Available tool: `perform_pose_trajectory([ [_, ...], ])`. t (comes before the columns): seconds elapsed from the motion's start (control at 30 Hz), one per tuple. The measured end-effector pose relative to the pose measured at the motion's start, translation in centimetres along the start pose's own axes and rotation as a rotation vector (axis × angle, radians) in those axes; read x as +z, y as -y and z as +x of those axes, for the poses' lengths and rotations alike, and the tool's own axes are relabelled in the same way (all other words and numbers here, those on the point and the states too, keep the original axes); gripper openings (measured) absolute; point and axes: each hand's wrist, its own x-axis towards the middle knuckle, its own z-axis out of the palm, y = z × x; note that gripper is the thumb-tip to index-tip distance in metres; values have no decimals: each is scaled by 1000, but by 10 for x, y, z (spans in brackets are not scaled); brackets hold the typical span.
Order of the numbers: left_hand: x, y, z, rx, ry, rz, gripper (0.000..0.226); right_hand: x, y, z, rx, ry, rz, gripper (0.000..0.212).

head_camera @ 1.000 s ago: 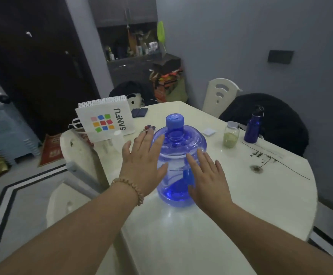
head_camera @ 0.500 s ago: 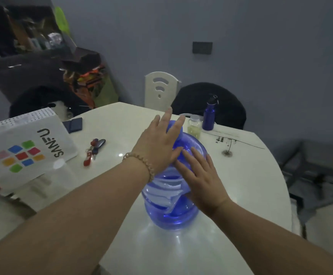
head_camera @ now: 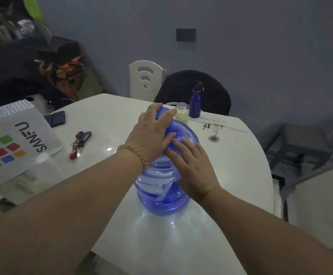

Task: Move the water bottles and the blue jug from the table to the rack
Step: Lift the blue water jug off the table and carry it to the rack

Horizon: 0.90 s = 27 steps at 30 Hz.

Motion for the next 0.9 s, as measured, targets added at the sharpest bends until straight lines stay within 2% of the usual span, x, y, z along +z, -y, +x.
perform_pose_trajectory([
  [0.37, -1, -77, -40, -3, -30, -14, 49, -49, -17, -73, -69, 5, -7, 86],
  [0.6, 3, -136, -64, -17, -58, -19, 48, -73, -41, -123, -128, -63, 10, 78],
  [0.8, 8, -181, -78, -47, -82, -11, 47, -93, -60, -160, -140, 13, 22, 82],
  [0.9, 11, -198, -86, -71, -108, 3, 48, -103, -66, -173, -153, 54, 43, 90],
])
